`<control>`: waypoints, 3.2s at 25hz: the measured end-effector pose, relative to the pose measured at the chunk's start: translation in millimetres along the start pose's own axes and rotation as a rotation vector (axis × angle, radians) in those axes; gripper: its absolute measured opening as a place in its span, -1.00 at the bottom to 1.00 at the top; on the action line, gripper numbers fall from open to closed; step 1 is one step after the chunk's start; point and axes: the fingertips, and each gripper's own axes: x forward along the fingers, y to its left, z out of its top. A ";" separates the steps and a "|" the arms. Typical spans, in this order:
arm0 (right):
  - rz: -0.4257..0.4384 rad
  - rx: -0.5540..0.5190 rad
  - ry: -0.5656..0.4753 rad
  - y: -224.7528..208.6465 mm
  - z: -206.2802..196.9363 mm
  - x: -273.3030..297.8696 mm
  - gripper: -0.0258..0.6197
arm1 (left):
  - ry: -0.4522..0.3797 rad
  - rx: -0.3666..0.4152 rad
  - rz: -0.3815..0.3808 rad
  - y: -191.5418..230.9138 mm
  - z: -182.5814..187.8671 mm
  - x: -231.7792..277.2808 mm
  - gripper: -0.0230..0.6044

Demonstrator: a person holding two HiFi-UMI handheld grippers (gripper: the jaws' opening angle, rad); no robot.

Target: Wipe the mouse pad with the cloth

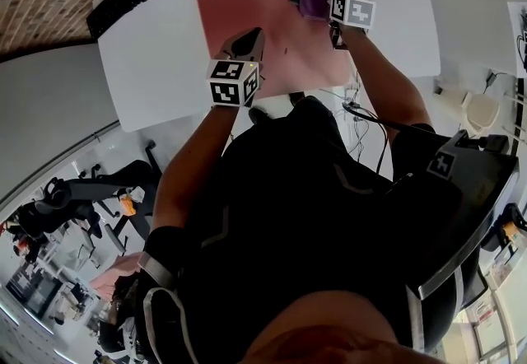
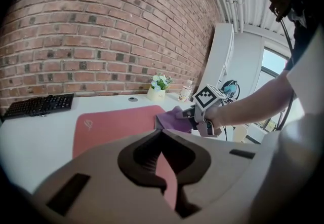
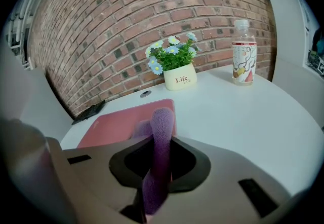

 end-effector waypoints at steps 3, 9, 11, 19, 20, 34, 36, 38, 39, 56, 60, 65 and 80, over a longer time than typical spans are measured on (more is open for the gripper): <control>-0.022 0.007 -0.009 -11.9 1.6 -7.9 -0.73 | -0.002 0.006 -0.007 -3.6 2.5 -0.5 -0.92; -0.079 0.001 -0.021 -39.9 8.4 -20.0 -0.73 | -0.008 0.023 -0.032 -5.1 6.5 3.8 -0.92; -0.092 0.014 -0.034 -46.7 14.5 -28.3 -0.73 | -0.013 0.028 -0.038 -6.8 9.6 4.1 -0.92; -0.131 0.006 -0.125 -63.3 63.3 -62.0 -0.73 | -0.086 0.045 -0.064 -10.2 47.7 9.4 -0.92; -0.135 0.003 -0.129 -65.5 69.0 -62.3 -0.73 | -0.092 0.048 -0.067 -9.9 52.6 10.9 -0.92; -0.243 -0.114 -0.142 -78.5 115.1 -3.9 -0.73 | -0.092 -0.009 0.034 43.2 66.7 21.9 -0.92; -0.227 -0.127 -0.123 -67.6 108.8 11.7 -0.73 | -0.085 -0.024 0.060 54.5 60.6 18.4 -0.92; -0.216 -0.147 -0.109 -57.3 105.0 23.8 -0.73 | -0.084 -0.039 0.082 63.7 56.8 14.1 -0.92; -0.210 -0.155 -0.104 -53.0 103.7 28.1 -0.73 | -0.086 -0.046 0.091 67.4 55.8 11.9 -0.92; -0.085 -0.187 -0.035 24.2 77.8 71.9 -0.73 | -0.090 -0.139 0.226 120.1 19.1 -38.7 -0.92; -0.063 -0.203 -0.021 40.6 73.2 78.6 -0.73 | -0.093 -0.156 0.250 125.7 12.8 -49.1 -0.92; -0.013 -0.222 -0.006 68.8 69.5 88.9 -0.73 | -0.102 -0.180 0.283 136.4 6.5 -62.0 -0.92; 0.099 -0.280 0.034 145.4 58.4 111.7 -0.73 | -0.121 -0.214 0.347 154.0 -7.0 -97.8 -0.92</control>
